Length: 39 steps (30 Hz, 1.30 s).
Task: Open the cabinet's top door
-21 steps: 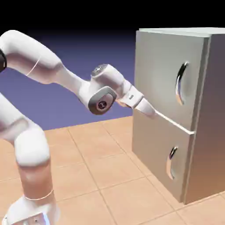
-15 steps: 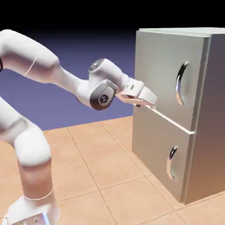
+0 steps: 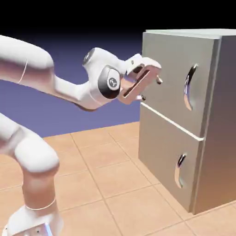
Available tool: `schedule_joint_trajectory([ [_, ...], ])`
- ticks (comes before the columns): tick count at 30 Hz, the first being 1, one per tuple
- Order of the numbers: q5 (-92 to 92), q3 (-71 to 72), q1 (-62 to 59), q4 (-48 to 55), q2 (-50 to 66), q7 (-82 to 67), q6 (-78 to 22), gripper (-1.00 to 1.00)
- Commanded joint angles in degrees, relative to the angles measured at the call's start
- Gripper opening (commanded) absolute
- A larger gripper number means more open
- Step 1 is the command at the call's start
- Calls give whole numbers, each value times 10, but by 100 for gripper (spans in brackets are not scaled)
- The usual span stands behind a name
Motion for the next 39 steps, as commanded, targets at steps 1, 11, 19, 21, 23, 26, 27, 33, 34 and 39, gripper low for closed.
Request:
schedule_joint_trajectory([
  [1,-25,-10,8,4,-5,-12,-1,100],
  [11,-274,-107,89,39,-54,-134,-14,100],
  [19,-473,-184,154,68,-93,-231,-24,100],
  [21,-523,-204,170,75,-103,-255,-27,100],
  [23,-573,-223,186,82,-112,-279,-29,100],
  [26,-648,-252,210,92,-127,-316,-33,100],
  [27,-673,-262,218,96,-132,-328,-34,100],
  [33,-822,-320,267,117,-161,-401,-42,100],
  [34,-847,-330,275,121,-166,-413,-43,100],
  [39,-972,-378,315,139,-191,-474,-49,100],
])
